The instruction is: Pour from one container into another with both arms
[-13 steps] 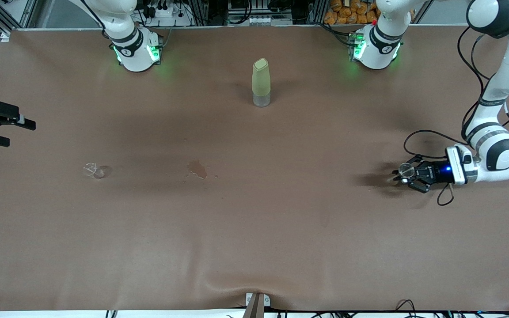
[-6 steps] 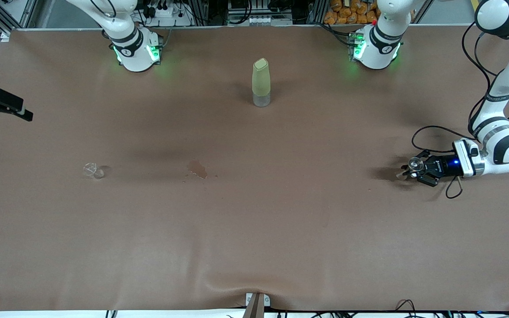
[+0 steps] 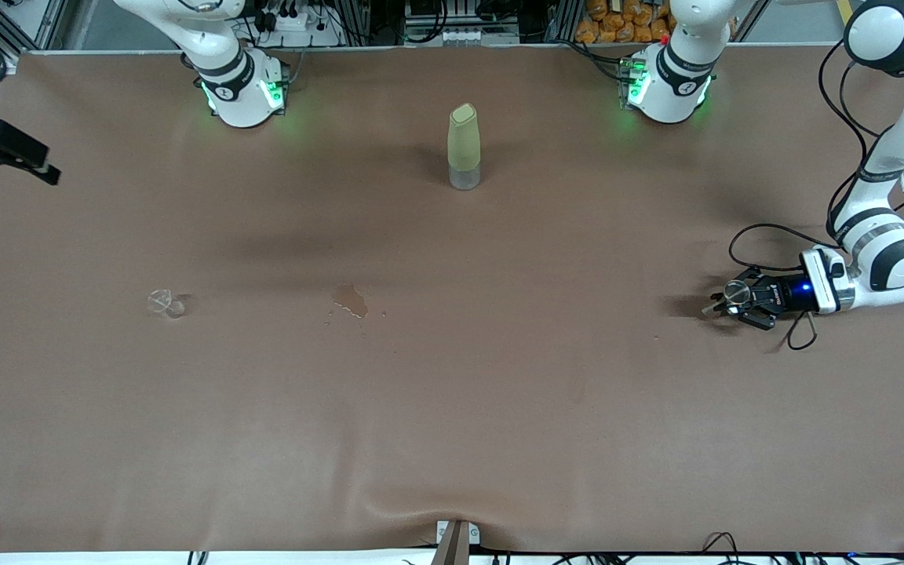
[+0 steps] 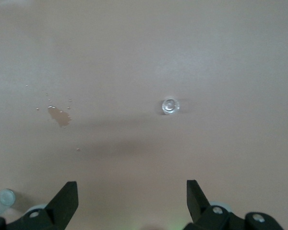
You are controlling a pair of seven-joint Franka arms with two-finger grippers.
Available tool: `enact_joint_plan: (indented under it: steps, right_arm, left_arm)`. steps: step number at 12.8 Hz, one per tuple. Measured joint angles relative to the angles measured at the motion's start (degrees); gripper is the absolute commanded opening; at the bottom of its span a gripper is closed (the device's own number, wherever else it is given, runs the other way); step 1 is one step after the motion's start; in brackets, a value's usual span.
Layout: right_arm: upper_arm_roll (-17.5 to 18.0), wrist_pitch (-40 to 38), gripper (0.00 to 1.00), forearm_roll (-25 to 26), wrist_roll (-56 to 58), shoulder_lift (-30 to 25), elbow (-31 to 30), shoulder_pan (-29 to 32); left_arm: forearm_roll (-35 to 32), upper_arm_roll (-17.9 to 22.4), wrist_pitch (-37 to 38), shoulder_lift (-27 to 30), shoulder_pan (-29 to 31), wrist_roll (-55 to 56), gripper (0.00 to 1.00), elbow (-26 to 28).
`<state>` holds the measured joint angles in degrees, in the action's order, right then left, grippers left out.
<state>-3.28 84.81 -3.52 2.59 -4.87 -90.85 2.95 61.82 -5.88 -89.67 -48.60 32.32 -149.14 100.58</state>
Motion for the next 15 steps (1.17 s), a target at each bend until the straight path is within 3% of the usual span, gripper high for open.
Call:
enact_joint_plan:
  steps: [2, 6, 10, 11, 13, 15]
  right_arm:
    - [-2.97, 0.99, 1.0, 0.1, 1.49, 0.13, -0.64, -1.24]
    - [-3.16, 4.65, 1.0, 0.5, 2.58, 0.18, -2.38, -2.42]
    - [-3.25, 5.74, 1.0, 0.67, 2.61, 0.2, -3.51, -2.72]
    - [-3.29, 5.84, 1.0, 0.68, 2.61, 0.22, -3.43, -2.72]
    - [-3.33, 5.51, 1.0, 0.68, 2.6, 0.44, -2.42, -2.72]
    - [-3.33, 3.03, 1.0, 0.71, 2.6, 0.67, -1.42, -2.72]
  left_arm:
    - [0.0, 0.41, -0.35, -0.12, 0.1, 0.0, 0.0, 0.0]
    - [0.0, 0.44, -0.84, -0.53, 0.14, 0.0, 0.01, 0.0]
    - [0.0, 0.44, -0.93, -0.75, 0.14, 0.0, 0.08, 0.0]
    - [0.0, 0.44, -0.95, -0.81, 0.14, 0.0, 0.17, 0.0]
    - [0.0, 0.44, -0.95, -0.9, 0.13, 0.0, 0.21, 0.0]
    - [0.0, 0.44, -0.98, -1.14, 0.14, 0.0, 0.33, 0.0]
